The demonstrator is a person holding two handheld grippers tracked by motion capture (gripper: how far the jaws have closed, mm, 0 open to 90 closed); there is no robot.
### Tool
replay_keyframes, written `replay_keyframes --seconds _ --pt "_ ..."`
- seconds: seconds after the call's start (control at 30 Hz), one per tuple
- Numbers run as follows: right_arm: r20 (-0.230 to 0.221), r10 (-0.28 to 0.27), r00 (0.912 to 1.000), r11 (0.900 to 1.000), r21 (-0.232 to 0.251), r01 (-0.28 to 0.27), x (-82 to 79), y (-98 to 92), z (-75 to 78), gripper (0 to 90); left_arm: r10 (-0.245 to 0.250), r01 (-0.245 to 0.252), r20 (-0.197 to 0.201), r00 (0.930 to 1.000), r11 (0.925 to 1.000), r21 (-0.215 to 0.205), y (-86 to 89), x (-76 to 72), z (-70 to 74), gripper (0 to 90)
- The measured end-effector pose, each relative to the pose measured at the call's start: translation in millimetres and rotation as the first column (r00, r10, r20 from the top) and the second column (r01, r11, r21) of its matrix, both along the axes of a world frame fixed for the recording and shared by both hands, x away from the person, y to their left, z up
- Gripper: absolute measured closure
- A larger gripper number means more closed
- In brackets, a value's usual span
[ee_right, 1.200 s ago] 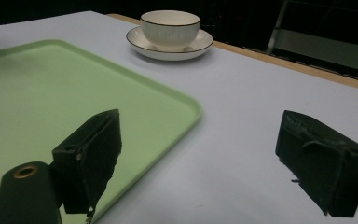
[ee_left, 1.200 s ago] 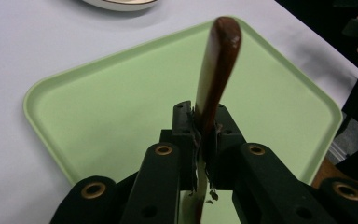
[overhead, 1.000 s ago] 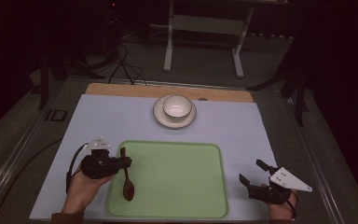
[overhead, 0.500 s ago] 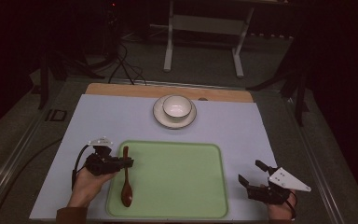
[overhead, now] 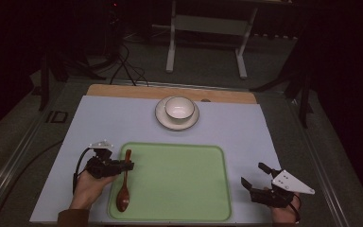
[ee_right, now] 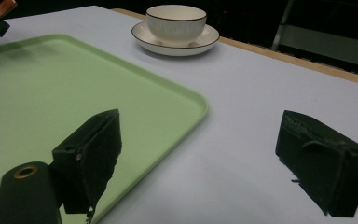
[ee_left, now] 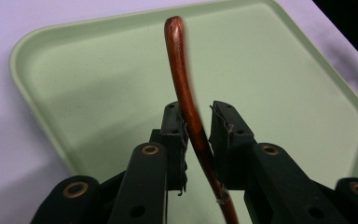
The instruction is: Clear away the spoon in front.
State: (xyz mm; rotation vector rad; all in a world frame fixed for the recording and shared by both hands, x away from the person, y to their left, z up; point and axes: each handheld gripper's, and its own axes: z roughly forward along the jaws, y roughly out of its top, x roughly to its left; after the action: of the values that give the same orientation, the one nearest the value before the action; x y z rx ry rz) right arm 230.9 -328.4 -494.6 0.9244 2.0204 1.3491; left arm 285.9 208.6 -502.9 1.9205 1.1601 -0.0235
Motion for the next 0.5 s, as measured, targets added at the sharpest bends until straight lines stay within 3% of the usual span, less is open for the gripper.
replay_keyframes --seconds 0.1,0.2,0.27,0.4,0.5 --pt "-0.001 0.003 1.0000 1.000 -0.003 -0.003 -0.4 0.6 0.0 13.9 0.009 -0.010 0.014 0.9999 0.9983 0.057 -4.8 1.1 -3.6 69.6" --pt "-0.003 0.004 1.0000 1.000 -0.004 -0.004 -0.7 0.9 0.1 13.9 0.009 -0.010 0.015 0.9998 0.9980 0.062 -5.7 1.9 -5.1 68.1" --pt "-0.003 0.007 1.0000 1.000 -0.005 -0.007 -1.1 0.8 0.2 13.9 0.029 -0.030 0.014 0.9995 0.9944 0.101 -8.4 3.8 -9.2 66.2" --pt "-0.003 0.008 1.0000 1.000 -0.005 -0.008 -1.2 0.9 0.2 13.9 0.031 -0.033 0.017 0.9994 0.9923 0.119 -9.3 4.1 -9.7 66.3" --pt "-0.005 0.013 0.9999 1.000 -0.007 -0.013 -1.4 1.3 0.1 13.9 0.056 -0.061 0.035 0.9978 0.9859 0.156 -11.0 4.8 -10.7 64.7"
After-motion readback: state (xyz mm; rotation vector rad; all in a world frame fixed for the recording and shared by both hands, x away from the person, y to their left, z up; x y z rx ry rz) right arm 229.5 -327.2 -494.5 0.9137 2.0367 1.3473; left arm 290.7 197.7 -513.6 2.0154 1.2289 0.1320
